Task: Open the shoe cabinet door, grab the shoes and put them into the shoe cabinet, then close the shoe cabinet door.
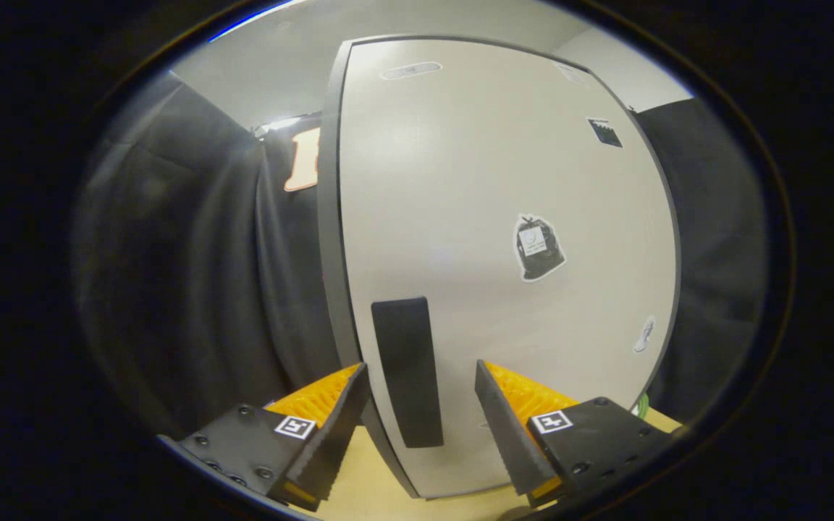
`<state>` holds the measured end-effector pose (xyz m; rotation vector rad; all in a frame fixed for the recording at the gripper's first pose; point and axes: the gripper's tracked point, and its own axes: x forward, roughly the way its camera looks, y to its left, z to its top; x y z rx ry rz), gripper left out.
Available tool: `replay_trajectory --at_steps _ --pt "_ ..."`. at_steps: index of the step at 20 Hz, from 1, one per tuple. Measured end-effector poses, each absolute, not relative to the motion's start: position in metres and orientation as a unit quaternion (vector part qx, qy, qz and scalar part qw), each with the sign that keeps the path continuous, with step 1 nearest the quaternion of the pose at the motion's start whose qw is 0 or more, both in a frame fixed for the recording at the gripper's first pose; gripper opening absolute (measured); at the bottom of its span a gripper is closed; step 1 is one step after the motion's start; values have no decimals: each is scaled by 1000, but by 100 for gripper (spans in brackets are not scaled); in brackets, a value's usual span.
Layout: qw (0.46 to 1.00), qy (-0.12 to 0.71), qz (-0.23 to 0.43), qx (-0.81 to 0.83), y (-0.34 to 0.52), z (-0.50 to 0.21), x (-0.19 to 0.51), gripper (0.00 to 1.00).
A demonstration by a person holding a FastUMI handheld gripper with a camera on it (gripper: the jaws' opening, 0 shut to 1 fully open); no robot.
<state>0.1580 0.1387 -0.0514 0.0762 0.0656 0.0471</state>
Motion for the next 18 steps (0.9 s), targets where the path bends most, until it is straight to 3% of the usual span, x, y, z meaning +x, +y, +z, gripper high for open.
replay_trajectory --at_steps 1,12,18 --pt "998 36 21 36 138 -53 160 89" --pt "999 39 -2 15 137 -55 162 19" --pt "999 48 7 21 132 -54 139 19"
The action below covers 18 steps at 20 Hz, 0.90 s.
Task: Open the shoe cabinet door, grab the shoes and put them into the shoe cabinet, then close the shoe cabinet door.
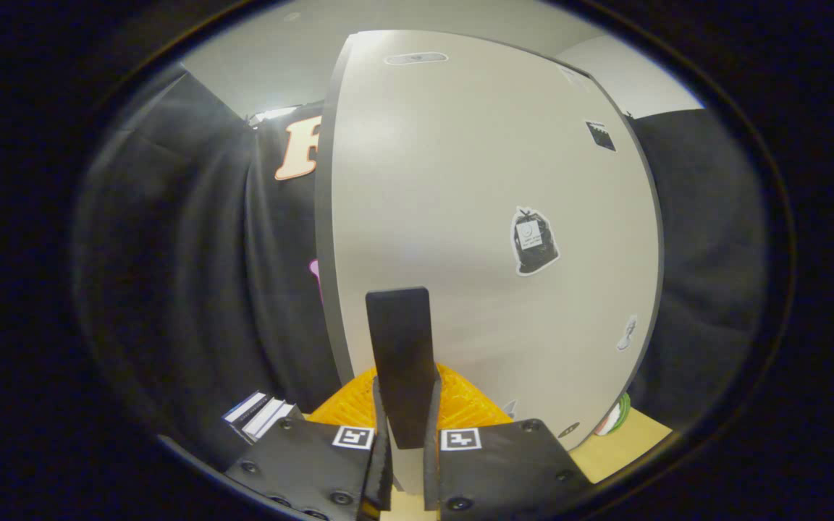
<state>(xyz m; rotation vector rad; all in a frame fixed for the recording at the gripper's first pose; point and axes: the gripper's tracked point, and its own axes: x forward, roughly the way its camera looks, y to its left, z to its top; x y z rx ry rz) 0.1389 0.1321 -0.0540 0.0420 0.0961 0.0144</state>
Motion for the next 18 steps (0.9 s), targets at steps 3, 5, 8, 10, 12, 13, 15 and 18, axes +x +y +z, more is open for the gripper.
replay_trajectory --at_steps 3,5,8,10,12,13,15,18 --pt "998 49 22 36 111 -49 92 19" --pt "998 51 28 35 90 -44 60 19" --pt "997 53 41 28 63 -40 24 19" --pt "997 56 57 23 43 -38 4 19" --pt "995 61 75 19 29 -41 -16 19" --pt "994 61 82 20 20 -40 -25 19" --pt "993 62 96 18 6 -37 -40 19" --pt "992 60 107 14 -28 -37 -58 19"
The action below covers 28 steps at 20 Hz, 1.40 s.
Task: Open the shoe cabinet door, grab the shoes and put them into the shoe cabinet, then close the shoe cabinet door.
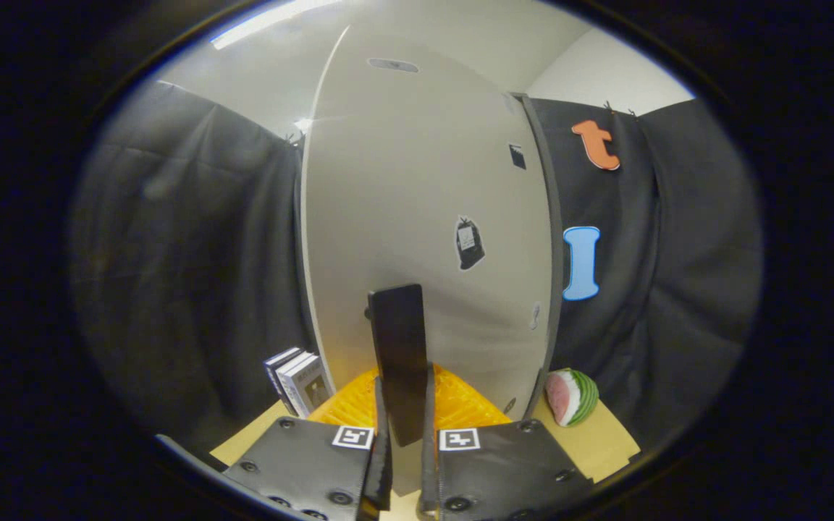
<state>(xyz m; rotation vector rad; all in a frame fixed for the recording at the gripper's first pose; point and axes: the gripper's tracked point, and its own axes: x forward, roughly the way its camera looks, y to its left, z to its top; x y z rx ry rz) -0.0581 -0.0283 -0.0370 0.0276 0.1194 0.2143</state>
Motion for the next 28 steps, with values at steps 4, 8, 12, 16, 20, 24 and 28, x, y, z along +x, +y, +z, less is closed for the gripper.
replay_trajectory --at_steps 4,8,12,16,20,24,28 --pt "992 59 107 11 -72 -33 -76 18" --pt "994 57 97 10 -108 -30 -86 18" --pt "996 49 74 6 -142 -26 -90 17" --pt "998 42 45 12 -174 -24 -90 17" --pt "999 41 29 15 -202 -23 -90 14" --pt "999 40 16 10 -225 -22 -90 12" --pt "999 43 2 12 -252 -19 -87 12"
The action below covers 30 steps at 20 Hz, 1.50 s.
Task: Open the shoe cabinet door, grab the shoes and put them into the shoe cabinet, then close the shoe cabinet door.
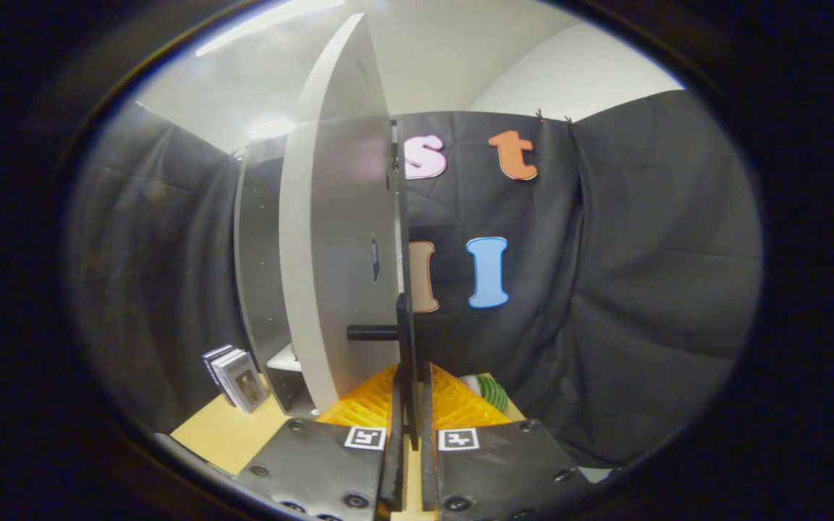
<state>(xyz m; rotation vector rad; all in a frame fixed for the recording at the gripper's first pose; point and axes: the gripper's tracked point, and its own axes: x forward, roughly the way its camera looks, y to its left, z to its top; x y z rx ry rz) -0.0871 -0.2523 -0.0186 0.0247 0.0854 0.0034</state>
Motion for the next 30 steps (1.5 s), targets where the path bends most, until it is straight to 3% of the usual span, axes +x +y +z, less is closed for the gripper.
replay_trajectory --at_steps 12,18,23,30 --pt "1000 22 13 6 -277 -2 -114 12" --pt "999 14 32 -7 -234 -2 -157 12" --pt "996 51 67 -14 -163 -52 -156 21" --pt "988 136 72 -1 -70 -166 -120 21"
